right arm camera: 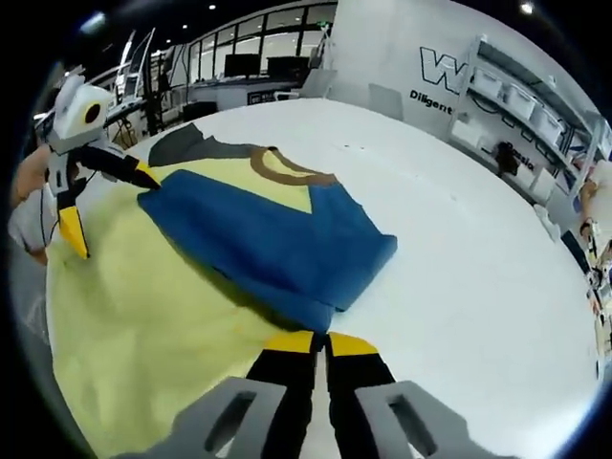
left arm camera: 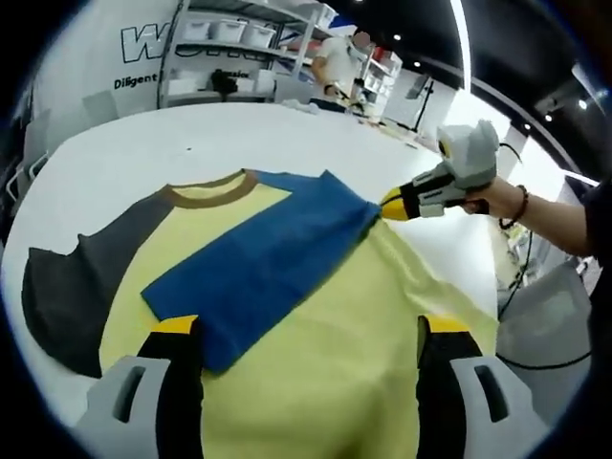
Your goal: Fold the garment on the visible template until the final outline fits inside the template.
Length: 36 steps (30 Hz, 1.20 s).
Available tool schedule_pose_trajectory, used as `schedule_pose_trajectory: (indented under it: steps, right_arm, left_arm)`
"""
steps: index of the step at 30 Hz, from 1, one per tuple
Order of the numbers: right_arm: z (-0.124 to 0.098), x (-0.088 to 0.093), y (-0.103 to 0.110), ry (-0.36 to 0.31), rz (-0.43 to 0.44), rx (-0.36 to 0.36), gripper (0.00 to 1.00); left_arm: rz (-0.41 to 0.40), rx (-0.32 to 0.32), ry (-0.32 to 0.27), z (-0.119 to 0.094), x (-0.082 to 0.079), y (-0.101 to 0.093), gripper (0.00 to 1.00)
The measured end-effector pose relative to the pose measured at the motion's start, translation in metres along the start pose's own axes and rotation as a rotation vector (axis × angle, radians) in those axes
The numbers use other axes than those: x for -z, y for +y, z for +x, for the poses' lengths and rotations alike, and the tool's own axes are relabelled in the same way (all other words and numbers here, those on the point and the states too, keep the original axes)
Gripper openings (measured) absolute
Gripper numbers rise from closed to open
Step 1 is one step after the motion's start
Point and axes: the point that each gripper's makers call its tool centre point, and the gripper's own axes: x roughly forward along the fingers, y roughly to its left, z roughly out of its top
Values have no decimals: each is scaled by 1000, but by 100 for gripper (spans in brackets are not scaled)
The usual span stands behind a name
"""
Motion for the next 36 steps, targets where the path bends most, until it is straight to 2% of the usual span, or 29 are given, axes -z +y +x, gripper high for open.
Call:
schedule_pose_trajectory:
  steps: [2,3,10,17,21,36]
  right_arm:
    - [-2,0,1,-2,-9,7,0]
    - [-2,1,0,1,-8,12,0]
    - [-5,5,2,15,15,9,0]
    - [-10,13,9,41,4,-2,0]
    - [-12,16,12,40,28,2,0]
    - [-13,23,25,49,25,-8,0]
  left_arm:
    - [-10,4,9,2,4,0,90]
    - [4,3,-5,2,2,0,90]
    - [-21,4,-13,2,0,-1,90]
    - [-32,3,-17,3,-1,2,89]
    - [-33,2,-17,3,-1,1,89]
    - [-33,-1,-18,3,-1,4,88]
